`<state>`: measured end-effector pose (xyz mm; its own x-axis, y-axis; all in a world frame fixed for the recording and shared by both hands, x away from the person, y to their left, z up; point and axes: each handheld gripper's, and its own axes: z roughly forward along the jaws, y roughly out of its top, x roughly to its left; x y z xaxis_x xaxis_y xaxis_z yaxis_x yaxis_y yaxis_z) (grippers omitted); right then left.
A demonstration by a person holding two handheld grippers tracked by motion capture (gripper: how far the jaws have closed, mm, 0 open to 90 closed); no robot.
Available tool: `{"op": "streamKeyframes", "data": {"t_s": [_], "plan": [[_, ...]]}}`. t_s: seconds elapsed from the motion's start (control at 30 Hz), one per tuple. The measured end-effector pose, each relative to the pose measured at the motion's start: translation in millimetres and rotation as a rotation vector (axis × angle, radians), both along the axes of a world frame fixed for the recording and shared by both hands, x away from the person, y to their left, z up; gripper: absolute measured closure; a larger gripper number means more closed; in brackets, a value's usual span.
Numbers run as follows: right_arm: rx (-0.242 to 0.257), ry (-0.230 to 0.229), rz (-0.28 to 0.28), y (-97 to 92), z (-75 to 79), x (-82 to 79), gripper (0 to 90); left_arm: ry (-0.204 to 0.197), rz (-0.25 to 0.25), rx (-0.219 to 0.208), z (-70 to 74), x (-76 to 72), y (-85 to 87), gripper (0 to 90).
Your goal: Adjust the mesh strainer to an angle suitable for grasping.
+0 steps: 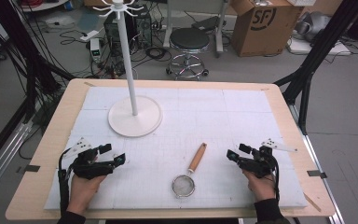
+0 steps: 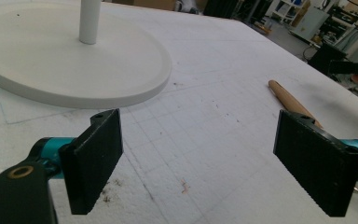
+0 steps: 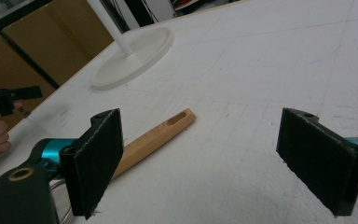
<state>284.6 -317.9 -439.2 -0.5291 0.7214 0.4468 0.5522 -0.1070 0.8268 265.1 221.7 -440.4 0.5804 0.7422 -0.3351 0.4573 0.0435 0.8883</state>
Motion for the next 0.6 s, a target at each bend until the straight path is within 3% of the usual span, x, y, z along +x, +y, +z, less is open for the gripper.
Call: {"op": "streamKeyframes", "data": {"t_s": [0.23, 0.5, 0.53, 0.6], "plan": [[0.001, 0.0, 0.013, 1.1, 0.0, 0.8, 19.8, 0.008, -0.009, 0.006, -1.2, -0.2, -1.0, 16.1], [-0.004, 0.02, 0.019, 5.0, -0.3, 2.6, 43.9, 0.004, -0.005, 0.011, -0.7, -1.1, -1.0, 16.1], [-0.005, 0.025, 0.025, 6.6, -0.9, 3.4, 51.5, 0.004, -0.003, 0.012, -0.7, -1.3, -1.1, 16.1], [-0.005, 0.026, 0.029, 7.2, -1.3, 3.9, 55.2, 0.004, -0.005, 0.013, -0.6, -1.6, -1.1, 16.1]]}}
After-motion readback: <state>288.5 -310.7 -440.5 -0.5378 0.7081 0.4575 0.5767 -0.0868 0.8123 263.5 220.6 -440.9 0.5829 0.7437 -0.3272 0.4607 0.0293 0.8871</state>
